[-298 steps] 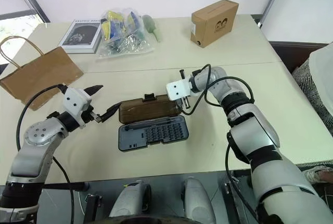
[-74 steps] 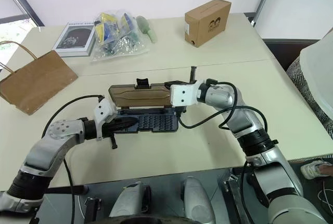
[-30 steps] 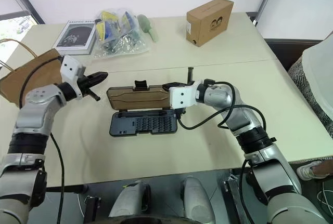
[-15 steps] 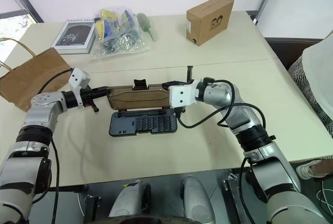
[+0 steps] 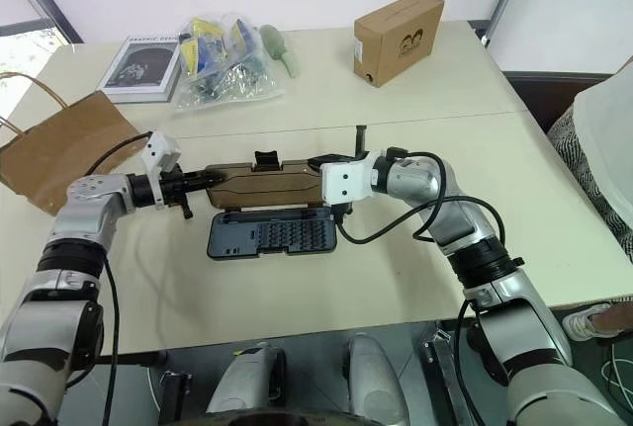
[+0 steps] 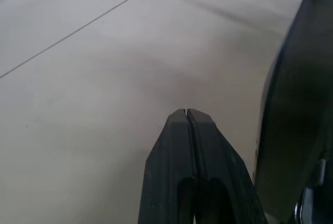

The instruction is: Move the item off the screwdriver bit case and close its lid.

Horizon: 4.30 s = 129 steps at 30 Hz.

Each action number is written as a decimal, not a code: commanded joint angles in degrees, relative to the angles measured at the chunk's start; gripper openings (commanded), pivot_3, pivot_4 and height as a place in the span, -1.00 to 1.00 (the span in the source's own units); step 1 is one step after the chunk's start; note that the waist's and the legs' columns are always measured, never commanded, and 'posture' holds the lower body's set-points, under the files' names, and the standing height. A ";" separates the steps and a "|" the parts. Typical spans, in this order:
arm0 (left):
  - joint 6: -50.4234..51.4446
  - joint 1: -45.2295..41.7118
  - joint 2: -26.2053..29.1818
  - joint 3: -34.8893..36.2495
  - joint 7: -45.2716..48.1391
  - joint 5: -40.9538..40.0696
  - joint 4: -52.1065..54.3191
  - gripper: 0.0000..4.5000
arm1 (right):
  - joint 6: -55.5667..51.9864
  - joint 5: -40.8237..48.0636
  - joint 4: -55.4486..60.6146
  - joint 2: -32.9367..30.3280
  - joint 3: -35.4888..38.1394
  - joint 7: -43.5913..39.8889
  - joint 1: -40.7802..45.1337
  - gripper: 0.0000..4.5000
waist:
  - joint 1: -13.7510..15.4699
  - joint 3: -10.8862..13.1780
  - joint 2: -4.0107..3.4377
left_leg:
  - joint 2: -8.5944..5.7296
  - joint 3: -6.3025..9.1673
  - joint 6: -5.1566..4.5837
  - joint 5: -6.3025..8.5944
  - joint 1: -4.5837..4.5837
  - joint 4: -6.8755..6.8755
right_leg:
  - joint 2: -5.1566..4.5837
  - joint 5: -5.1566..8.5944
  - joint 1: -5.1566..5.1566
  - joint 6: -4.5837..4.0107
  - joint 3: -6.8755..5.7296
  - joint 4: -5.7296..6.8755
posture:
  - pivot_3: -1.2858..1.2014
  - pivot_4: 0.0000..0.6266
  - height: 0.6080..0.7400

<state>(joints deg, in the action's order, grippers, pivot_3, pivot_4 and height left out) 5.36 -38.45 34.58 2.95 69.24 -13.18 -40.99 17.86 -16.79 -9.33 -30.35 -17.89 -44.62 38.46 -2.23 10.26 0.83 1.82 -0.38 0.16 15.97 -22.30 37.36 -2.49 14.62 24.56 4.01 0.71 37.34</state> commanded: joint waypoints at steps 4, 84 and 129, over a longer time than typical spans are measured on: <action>2.54 0.70 0.02 0.57 1.62 -1.74 4.69 -1.00 | -0.14 0.60 2.39 -0.08 0.40 -0.37 0.85 -0.98 | -0.01 0.00 0.00 | 0.00 0.00 0.00 0.00 0.00 0.01 | 0.00 0.00 0.00 0.00 0.00 0.01 | 0.03 -0.52 1.00; 12.81 -7.89 1.56 -5.53 1.92 -4.63 12.12 -1.00 | -75.91 54.89 41.29 -1.57 22.09 1.39 -10.07 -0.25 | 1.48 -0.01 0.02 | 0.00 0.18 -0.06 0.03 -0.16 0.48 | 0.06 0.00 -0.04 0.01 -0.09 0.19 | 0.03 -0.52 1.00; -13.95 -20.27 -12.75 -12.18 8.41 13.99 -23.89 -1.00 | -99.28 56.92 38.26 12.40 4.07 20.45 -11.95 -0.99 | 1.35 -0.02 0.03 | -0.01 0.43 -0.31 0.17 -0.34 0.66 | 0.08 0.00 -0.04 0.01 -0.30 0.19 | 0.03 -0.52 1.00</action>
<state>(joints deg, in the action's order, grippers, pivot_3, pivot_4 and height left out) -7.07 -58.57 21.79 -9.41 77.36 0.53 -66.41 -81.44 39.67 26.94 -18.73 -14.07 -24.54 26.72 -0.88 10.24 0.85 1.80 0.05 -0.14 16.14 -22.64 38.02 -2.40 14.62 24.53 4.02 0.40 37.53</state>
